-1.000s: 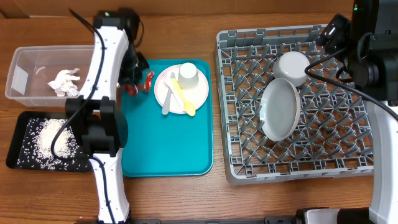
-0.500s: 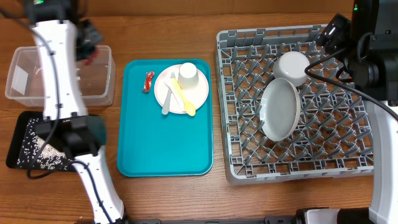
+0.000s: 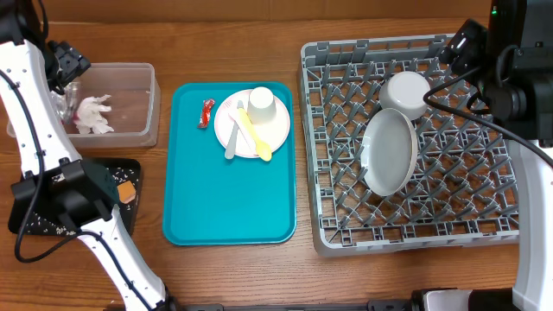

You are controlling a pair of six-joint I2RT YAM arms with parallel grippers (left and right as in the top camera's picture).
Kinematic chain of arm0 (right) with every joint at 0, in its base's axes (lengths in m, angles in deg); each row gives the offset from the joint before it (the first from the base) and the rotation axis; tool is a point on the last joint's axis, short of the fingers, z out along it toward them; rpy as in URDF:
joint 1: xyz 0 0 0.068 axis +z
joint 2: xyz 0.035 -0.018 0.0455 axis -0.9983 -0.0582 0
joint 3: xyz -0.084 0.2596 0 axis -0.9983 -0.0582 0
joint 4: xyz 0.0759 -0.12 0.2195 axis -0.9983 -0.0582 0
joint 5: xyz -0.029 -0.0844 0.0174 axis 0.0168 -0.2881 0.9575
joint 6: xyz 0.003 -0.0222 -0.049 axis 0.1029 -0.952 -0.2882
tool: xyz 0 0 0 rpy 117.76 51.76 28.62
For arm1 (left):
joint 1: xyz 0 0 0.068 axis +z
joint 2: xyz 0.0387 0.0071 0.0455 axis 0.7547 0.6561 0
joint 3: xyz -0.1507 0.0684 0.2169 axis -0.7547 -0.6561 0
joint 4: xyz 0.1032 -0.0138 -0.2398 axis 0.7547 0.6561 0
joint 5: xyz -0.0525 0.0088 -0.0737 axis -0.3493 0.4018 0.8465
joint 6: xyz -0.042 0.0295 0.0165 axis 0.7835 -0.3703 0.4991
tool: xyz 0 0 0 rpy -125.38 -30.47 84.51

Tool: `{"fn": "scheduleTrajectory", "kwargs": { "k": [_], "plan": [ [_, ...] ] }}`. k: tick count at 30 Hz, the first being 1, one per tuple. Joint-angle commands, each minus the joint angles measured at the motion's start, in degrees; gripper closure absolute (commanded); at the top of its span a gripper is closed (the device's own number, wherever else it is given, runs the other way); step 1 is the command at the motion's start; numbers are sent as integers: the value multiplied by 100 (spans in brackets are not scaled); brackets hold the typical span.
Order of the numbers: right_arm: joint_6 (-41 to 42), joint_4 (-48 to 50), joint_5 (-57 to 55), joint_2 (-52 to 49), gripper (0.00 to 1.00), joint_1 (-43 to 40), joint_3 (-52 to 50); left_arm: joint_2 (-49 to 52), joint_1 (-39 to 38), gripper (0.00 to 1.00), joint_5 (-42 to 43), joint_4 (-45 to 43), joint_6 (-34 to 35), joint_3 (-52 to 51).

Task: Sort waste into correct bins and load items into the dishwasher rack
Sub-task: 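Carry the foil wrapper over the clear bin and release it, then reach the left gripper to the red chili sauce packet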

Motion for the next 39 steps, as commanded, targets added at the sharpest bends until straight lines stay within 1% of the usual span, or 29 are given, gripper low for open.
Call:
{"fn": "scheduleTrajectory", "kwargs": {
  "k": [1, 4, 8, 11, 16, 18, 21, 23, 25, 28, 32, 36, 39],
  "plan": [
    [17, 22, -83, -9, 0, 2, 81, -57, -7, 0, -87, 107, -269, -37],
    [20, 20, -83, -7, 0, 2, 81, -57, -63, 7, 37, 258, -269, -35],
    [17, 20, -83, -7, 0, 2, 81, -59, -166, 17, 562, 485, -273, -35],
    [20, 20, -83, -9, 0, 2, 81, -59, -310, 17, 1040, 610, -339, -35],
    [20, 20, -85, -9, 0, 2, 81, -57, -741, 17, 1891, 654, -839, -35],
    [17, 20, -83, -9, 0, 2, 81, -57, -1038, 17, 2055, 654, -1119, -35],
    [20, 20, -85, -7, 0, 2, 81, -55, -1528, 18, 1818, 649, -1281, -37],
    [20, 20, -83, -9, 0, 2, 81, -37, -1884, 23, 1401, 621, -1252, -37],
    [20, 20, -83, -9, 0, 2, 81, -11, -2194, 24, 977, 555, -1169, -50],
    [17, 20, -83, -7, 0, 2, 81, 24, -2494, 24, 638, 385, -1086, -149],
    [20, 20, -83, -9, 0, 2, 81, 92, -2653, 22, 481, 170, -1088, -365],
    [17, 22, -85, -7, 0, 2, 81, 107, -2651, 24, 511, -125, -1110, -905],
    [17, 20, -83, -9, 0, 2, 81, 109, -2651, 23, 658, -376, -1381, -1340]
  ]
}}
